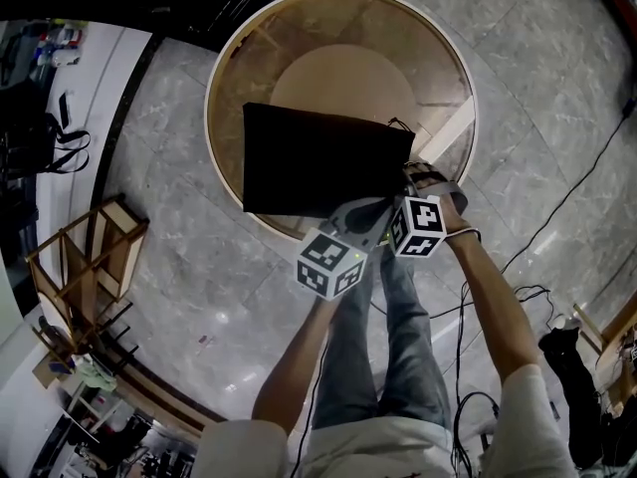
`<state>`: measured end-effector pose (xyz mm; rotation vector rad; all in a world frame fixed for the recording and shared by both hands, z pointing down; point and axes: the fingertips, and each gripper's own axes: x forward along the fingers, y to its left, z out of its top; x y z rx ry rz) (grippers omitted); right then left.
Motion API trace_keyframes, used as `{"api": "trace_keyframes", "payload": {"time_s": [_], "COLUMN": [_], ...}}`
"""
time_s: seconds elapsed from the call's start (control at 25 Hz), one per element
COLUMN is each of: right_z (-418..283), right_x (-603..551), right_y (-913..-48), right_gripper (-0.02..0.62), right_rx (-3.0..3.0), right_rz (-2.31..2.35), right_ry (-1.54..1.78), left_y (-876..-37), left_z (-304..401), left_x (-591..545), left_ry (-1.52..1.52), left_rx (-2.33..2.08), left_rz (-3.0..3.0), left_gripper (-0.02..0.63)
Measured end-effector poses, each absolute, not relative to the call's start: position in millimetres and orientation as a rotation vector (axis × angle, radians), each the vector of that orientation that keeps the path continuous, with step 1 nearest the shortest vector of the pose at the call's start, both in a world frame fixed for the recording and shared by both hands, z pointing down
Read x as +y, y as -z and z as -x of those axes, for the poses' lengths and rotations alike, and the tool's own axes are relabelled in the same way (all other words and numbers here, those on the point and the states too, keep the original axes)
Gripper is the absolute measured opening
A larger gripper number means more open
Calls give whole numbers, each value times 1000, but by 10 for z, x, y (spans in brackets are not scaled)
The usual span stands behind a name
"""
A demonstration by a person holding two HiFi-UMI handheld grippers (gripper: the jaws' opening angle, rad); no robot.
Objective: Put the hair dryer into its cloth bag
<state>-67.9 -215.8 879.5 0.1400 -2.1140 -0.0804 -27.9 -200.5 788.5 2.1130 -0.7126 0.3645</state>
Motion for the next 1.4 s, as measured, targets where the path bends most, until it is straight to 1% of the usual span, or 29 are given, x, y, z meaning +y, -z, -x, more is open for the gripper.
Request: {"api": "trace_keyframes", "payload": {"time_s": [0.32,0.36,0.44,0.56,0.64,0.8,0.92,0.96,1.0,1.04,1.08,1.24,1.4], "right_z": [738,730,711,643,565,241,-104,-195,-265,-316,-352,-411,-414], "right_x": [-2147,-2121,-2066,-2052,-2062,-2120,-2142,-2143,-2142,-2138,-2137,-2195,-2233], "right_y": [-8812,-8827,-8840,-8804,-8795,-8710,-8606,-8552,-8483,-8402,-8317,-7968,-7520], "right_gripper": [131,144,207,238,282,291,291,291,291,291,291,291,287], "right_rx": [-2126,-2125,-2130,-2142,-2139,-2140,-2152,-2168,-2194,-2227,-2264,-2390,-2480], "right_rz": [-137,-127,-108,-135,-161,-278,-440,-504,-572,-641,-709,-937,-1053], "right_ry": [110,102,84,90,95,19,-114,-179,-250,-324,-392,-563,-608], "left_y": [-7893,-7897,-7902,-7895,-7906,-7891,-7846,-7823,-7798,-7771,-7742,-7613,-7406], "left_z": [308,304,297,289,279,250,198,176,147,115,86,59,94], "left_x": [-2013,-2007,-1997,-1984,-1960,-1924,-1895,-1887,-1878,-1866,-1856,-1839,-1803], "left_ry": [-345,-343,-345,-352,-353,-346,-327,-318,-312,-307,-300,-287,-293], "left_rx": [-712,-713,-716,-725,-722,-729,-720,-718,-714,-711,-710,-740,-789], "left_rz": [-2103,-2101,-2105,-2118,-2120,-2121,-2124,-2127,-2132,-2138,-2146,-2186,-2222], "left_gripper": [38,38,40,40,40,41,43,50,76,102,114,114,112]}}
